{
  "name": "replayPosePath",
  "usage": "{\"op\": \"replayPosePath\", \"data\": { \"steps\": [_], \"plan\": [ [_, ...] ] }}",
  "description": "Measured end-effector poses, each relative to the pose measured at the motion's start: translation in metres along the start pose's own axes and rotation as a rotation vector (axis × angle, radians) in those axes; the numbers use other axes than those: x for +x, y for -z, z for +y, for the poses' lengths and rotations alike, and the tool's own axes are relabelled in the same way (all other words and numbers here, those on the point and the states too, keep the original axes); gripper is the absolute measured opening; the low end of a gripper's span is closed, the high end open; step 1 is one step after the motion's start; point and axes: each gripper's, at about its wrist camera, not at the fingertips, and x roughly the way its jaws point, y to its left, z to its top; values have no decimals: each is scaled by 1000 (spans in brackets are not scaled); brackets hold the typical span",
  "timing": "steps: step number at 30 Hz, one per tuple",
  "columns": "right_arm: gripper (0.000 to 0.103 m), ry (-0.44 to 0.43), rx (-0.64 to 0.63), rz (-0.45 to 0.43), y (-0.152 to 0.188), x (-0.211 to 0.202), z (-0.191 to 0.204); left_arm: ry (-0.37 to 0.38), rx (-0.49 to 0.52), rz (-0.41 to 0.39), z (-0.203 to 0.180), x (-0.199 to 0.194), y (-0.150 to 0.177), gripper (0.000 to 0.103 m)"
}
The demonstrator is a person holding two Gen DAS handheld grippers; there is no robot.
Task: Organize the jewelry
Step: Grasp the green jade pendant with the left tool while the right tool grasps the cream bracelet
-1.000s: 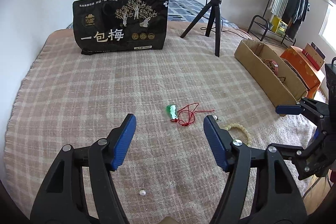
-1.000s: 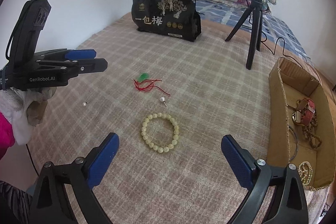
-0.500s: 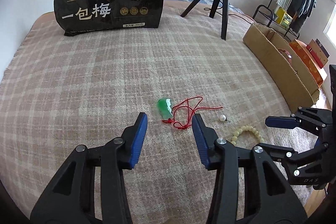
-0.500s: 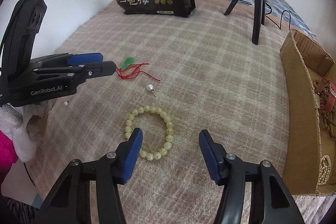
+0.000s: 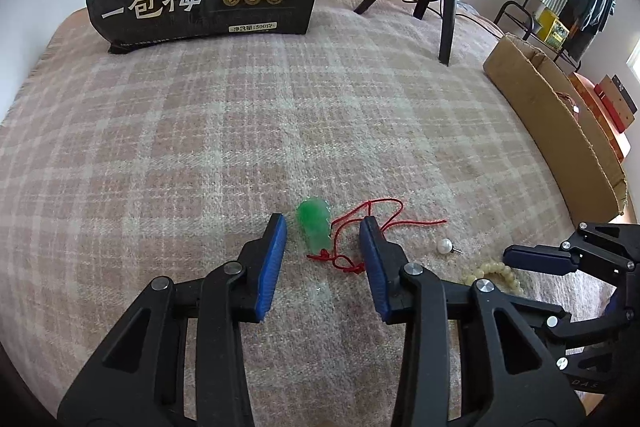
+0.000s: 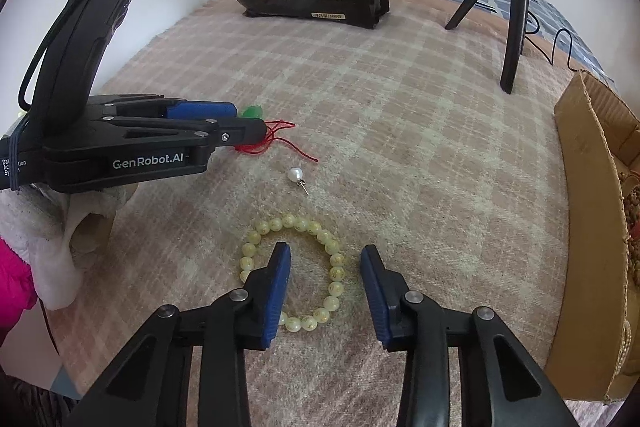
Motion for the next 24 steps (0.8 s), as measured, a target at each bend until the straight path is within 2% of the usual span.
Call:
{"op": "replayPosePath", "data": {
  "steps": [2,7,11,13,24],
  "plan": [
    [32,-1,-6,4,0,1,1,-8,10,1,-1,1,1,34],
    [28,11,-27,16,1,5,6,-15,12,2,1,3,0,15],
    [18,4,-26,19,1,5,7,-10,6,-2,4,2,1,13],
    [7,0,-27,20,1,5,7,-14,10,-5,4,1,2,13],
    [5,-1,-8,-9,5,-7,10,-33,11,-56,5,-28,2,12]
  ]
}}
